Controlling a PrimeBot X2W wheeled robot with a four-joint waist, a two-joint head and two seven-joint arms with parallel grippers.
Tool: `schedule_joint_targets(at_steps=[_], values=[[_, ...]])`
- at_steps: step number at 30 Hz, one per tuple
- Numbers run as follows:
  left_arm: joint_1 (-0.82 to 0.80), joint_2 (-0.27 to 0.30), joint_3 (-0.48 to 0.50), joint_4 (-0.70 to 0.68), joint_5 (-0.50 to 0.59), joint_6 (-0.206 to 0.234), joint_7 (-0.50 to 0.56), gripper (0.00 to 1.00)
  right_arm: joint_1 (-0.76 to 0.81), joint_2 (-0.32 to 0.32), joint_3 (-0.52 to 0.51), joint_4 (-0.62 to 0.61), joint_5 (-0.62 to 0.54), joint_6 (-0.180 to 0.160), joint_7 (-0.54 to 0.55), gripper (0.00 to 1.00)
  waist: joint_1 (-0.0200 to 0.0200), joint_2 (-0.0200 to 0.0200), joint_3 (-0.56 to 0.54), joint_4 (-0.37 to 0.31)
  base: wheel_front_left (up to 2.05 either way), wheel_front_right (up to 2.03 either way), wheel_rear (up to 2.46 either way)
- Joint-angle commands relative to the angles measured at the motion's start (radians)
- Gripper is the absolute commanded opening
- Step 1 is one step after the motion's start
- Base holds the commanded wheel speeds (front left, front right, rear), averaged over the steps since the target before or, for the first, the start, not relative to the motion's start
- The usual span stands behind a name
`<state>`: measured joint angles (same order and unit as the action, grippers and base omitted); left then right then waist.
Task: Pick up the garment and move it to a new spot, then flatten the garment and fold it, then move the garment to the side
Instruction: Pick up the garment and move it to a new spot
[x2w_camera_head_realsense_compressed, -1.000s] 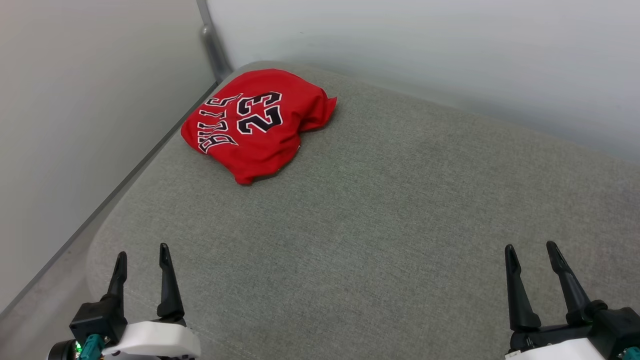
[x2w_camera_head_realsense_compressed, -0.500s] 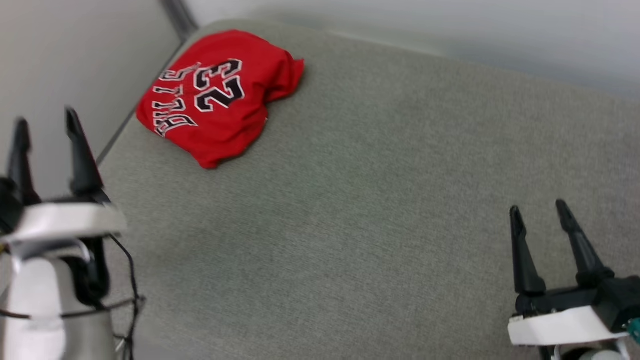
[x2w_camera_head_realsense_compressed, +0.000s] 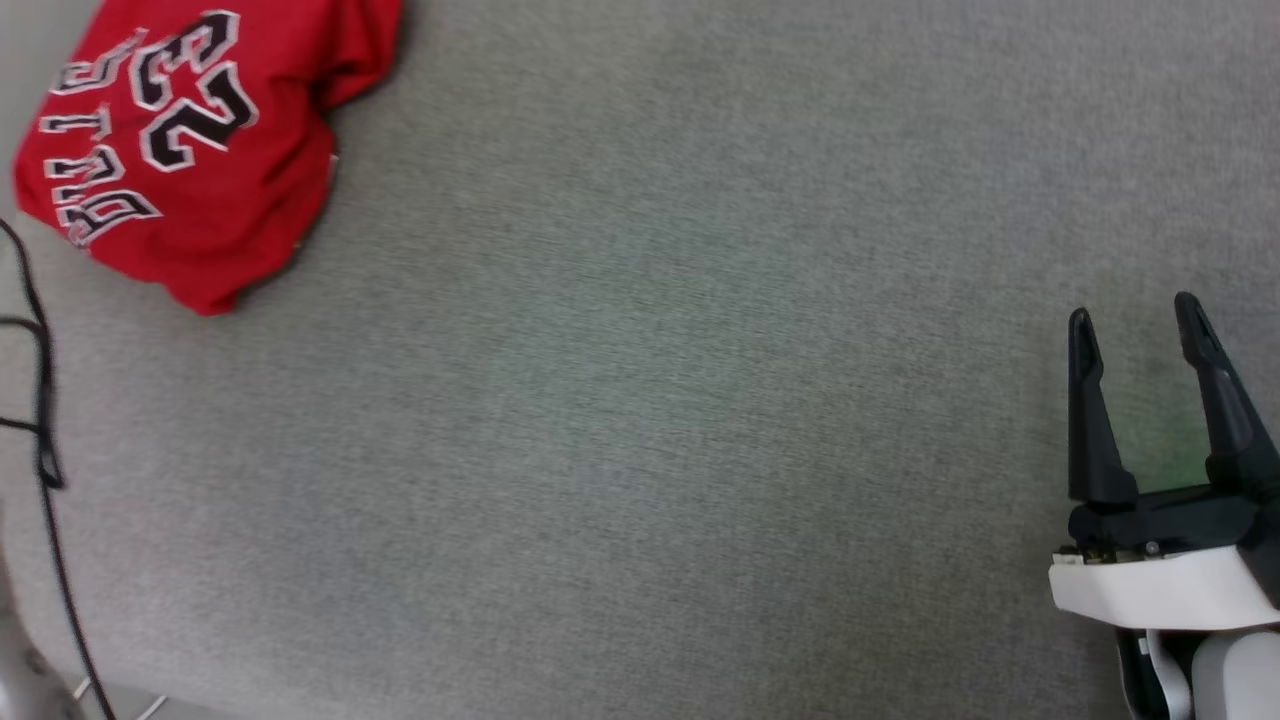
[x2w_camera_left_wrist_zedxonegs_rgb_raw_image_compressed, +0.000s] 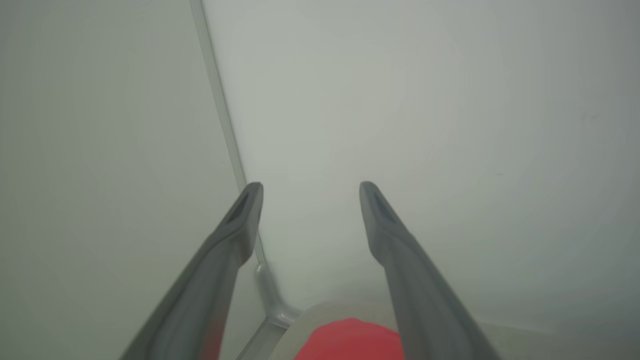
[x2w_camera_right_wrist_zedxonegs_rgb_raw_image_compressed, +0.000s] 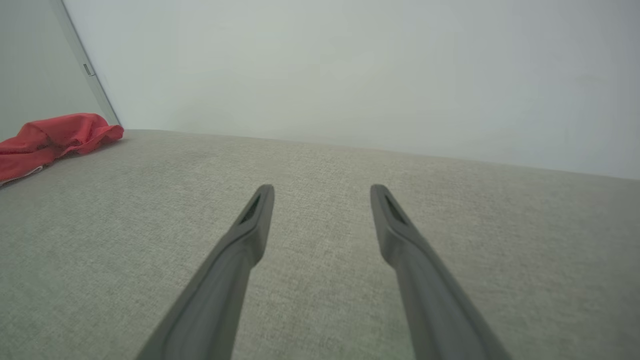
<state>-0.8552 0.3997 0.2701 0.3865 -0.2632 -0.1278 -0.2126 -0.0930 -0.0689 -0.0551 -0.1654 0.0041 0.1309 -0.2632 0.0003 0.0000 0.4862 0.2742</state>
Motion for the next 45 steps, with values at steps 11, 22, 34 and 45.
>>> schedule_joint_targets(at_steps=[11, 22, 34, 45], values=[[-0.27, 0.312, -0.366, 0.218, -0.339, -0.001, 0.563, 1.0, -0.062, -0.017, 0.011, -0.071, -0.021, 0.0, -0.002, 1.0, -0.0003, 0.0, 0.156, -0.119, 0.0, 0.0, 0.0], [-0.337, 0.448, -0.491, 0.278, -0.604, -0.001, 1.113, 1.0, -0.09, -0.024, 0.004, -0.084, -0.025, 0.0, -0.001, 1.0, -0.0003, 0.0, 0.251, -0.162, 0.0, 0.0, 0.0], [-0.216, 0.353, -0.571, 0.359, -0.627, -0.002, 1.139, 0.15, -0.113, -0.03, 0.021, -0.073, -0.028, 0.0, 0.001, 1.0, -0.0003, 0.0, 0.286, -0.17, 0.0, 0.0, 0.0], [-0.29, 0.423, -0.556, 0.29, -0.638, -0.002, 1.019, 0.0, -0.064, -0.019, 0.013, -0.061, -0.015, 0.0, 0.0, 1.0, -0.0003, 0.0, 0.152, -0.144, 0.0, 0.0, 0.0]])
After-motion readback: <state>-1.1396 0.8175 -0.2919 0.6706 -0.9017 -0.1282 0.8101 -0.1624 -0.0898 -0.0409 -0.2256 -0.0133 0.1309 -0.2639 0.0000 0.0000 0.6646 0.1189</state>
